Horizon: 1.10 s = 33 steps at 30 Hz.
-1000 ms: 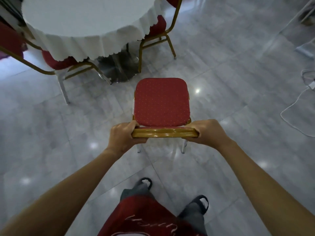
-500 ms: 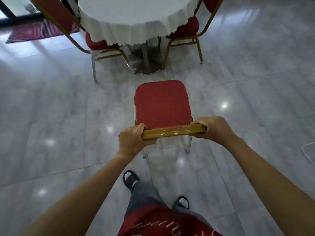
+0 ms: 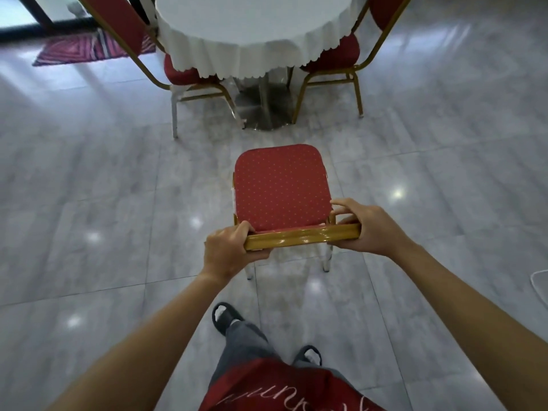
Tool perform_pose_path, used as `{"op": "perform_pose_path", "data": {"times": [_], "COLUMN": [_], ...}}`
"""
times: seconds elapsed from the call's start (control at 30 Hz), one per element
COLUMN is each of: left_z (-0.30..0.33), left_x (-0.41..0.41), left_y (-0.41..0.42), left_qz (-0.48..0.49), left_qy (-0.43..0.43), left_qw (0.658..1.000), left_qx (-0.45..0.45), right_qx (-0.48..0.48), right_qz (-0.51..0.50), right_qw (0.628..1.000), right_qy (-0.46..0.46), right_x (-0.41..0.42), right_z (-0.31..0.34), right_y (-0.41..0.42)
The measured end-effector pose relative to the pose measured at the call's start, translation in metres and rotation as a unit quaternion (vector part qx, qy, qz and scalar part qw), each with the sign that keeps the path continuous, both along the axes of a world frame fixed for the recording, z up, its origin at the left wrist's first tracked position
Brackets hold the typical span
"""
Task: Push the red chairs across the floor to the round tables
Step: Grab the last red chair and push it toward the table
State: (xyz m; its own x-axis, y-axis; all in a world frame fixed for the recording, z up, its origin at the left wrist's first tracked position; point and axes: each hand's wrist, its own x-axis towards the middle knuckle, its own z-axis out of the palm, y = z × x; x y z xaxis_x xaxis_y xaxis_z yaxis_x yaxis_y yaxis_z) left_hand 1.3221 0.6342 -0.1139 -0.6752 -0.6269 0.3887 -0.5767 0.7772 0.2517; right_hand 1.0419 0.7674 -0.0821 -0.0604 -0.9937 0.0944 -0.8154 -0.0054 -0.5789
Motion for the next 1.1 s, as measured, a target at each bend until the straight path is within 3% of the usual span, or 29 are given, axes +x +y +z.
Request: {"op": "perform_pose_path", "data": {"times": [0.27, 0.63, 1.1], "left_z": [-0.004, -0.004, -0.005], "left_x": [-0.001, -0.018, -0.085], "left_y": [-0.004, -0.032, -0.175], "left_qz": [-0.001, 0.014, 0.014], "left_qy": [0.03, 0.032, 0.041], "left_qw": [0.999, 0.999, 0.998], "left_qx": [-0.033, -0.03, -0.05], "right_qx": [-0.072, -0.087, -0.078], "right_qz": [0.016, 0.017, 0.01], "right_qw": [0.995, 0.993, 0.993], "right_qy": [0.064, 0.076, 0.086], "right_x": [-0.001, -0.019, -0.086], "right_z": [-0.005, -0.007, -0.008], "right_y": [-0.001, -0.034, -0.18]}}
